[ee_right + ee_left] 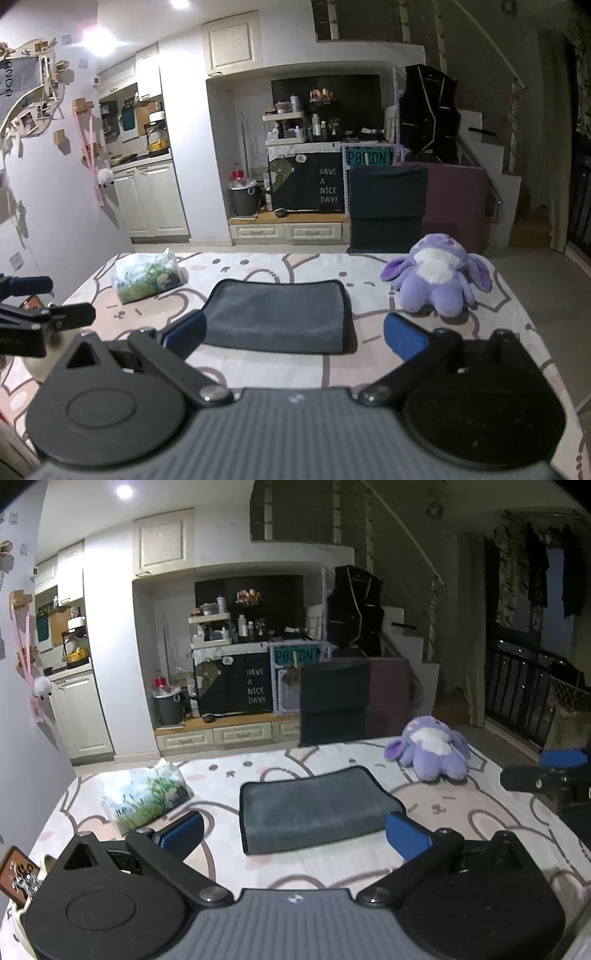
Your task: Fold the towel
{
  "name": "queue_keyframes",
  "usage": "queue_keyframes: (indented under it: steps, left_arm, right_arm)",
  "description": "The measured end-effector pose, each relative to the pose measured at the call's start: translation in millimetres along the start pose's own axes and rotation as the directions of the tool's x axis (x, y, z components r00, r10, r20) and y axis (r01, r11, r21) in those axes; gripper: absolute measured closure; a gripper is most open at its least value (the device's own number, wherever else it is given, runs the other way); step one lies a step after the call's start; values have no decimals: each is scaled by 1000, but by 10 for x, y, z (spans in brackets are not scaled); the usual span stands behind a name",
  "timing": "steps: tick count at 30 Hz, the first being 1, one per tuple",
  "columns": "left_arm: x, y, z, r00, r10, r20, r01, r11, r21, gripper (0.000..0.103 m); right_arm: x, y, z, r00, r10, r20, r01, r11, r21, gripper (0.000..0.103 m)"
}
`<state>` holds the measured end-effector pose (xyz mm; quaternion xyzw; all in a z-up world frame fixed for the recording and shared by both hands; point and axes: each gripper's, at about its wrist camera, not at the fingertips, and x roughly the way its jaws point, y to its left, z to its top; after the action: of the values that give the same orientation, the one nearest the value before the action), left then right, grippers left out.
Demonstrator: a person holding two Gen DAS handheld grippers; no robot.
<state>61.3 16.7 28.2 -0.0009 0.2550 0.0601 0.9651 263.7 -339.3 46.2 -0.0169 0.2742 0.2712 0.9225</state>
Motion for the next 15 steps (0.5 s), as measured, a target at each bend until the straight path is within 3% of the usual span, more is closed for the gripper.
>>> queue_keyframes:
  steps: [6, 15]
  left_arm:
    - [-24, 28, -187, 998, -19, -53, 18, 1000, -18, 0]
    - [-160, 40, -307, 997, -67, -47, 66, 998, -23, 0]
  right_arm:
    - [-126, 62, -139, 1000, 26, 8, -25, 999, -24, 0]
    - [-281, 186, -344, 999, 35, -8, -36, 996, -76, 0]
